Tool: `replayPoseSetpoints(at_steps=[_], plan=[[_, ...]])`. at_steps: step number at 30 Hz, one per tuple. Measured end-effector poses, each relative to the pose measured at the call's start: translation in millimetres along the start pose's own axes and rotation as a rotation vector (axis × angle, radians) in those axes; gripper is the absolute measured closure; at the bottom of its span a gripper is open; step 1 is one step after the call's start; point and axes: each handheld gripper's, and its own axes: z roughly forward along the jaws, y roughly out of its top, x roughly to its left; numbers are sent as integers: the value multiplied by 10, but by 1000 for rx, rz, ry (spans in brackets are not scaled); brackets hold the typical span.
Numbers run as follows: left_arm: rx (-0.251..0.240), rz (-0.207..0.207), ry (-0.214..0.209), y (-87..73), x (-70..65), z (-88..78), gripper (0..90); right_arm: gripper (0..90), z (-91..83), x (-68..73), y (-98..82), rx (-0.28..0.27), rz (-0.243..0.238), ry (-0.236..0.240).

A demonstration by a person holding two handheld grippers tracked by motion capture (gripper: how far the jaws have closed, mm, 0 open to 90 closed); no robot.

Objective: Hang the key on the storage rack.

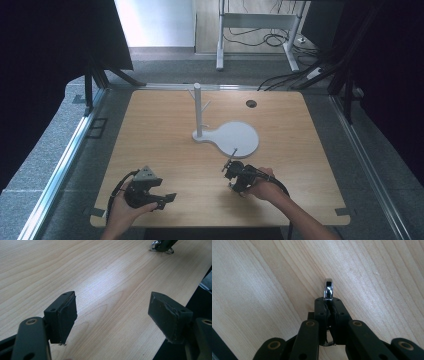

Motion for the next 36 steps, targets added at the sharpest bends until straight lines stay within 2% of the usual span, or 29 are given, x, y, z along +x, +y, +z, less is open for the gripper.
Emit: replayPoseSetpoints(at_steps=[7,21,26,36], plan=[[1,0,0,-1,1,3,235,840,-109,-25,13,-30,0,-5],[6,3,-3,2,-10,17,235,840,-401,-85,71,-94,3,-46],[10,0,-3,0,-15,35,235,840,-486,-102,78,-122,8,-43],[16,2,-5,-2,-8,44,235,841,-575,-162,105,-154,23,-49]])
